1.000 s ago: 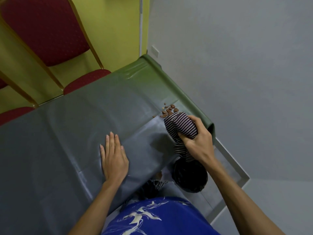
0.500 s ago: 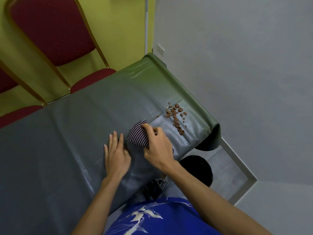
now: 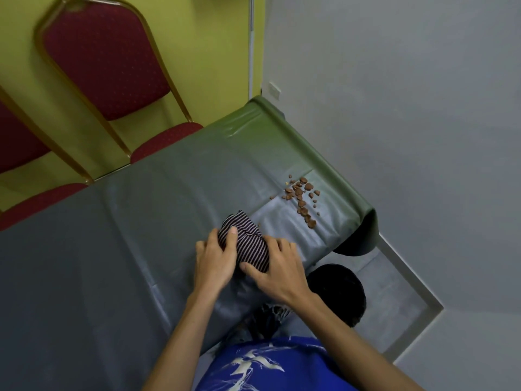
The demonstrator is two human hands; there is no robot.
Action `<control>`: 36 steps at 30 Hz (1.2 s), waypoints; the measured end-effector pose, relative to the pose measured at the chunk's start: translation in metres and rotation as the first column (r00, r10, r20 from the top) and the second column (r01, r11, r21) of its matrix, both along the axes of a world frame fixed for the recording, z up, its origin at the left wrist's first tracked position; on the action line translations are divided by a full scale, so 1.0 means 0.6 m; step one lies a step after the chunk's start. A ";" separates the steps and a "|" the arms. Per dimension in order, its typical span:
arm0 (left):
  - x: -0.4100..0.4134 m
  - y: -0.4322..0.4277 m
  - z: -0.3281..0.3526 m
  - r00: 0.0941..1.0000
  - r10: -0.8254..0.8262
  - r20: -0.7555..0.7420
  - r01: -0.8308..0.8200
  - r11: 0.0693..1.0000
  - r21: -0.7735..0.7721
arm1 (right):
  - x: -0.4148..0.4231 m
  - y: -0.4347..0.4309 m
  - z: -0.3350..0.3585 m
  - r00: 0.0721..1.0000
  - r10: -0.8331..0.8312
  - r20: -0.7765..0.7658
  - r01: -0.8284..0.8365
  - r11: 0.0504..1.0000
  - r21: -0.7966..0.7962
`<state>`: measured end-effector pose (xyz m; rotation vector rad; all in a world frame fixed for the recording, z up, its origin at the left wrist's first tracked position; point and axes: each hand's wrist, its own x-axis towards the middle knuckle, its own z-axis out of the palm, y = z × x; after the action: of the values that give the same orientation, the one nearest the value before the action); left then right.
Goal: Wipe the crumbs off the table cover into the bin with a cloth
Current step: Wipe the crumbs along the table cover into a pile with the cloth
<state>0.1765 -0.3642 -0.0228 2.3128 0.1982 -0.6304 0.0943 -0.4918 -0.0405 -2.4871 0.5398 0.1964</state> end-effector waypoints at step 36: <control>0.084 -0.040 -0.002 0.957 -0.041 0.287 0.035 0.999 0.028 | 0.080 -0.036 -0.021 0.985 -0.173 0.014 0.167 0.966 0.198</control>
<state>0.2272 -0.3883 -0.0240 2.4026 0.0242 -0.3044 0.1421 -0.5134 -0.0531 -2.2364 0.6840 0.1364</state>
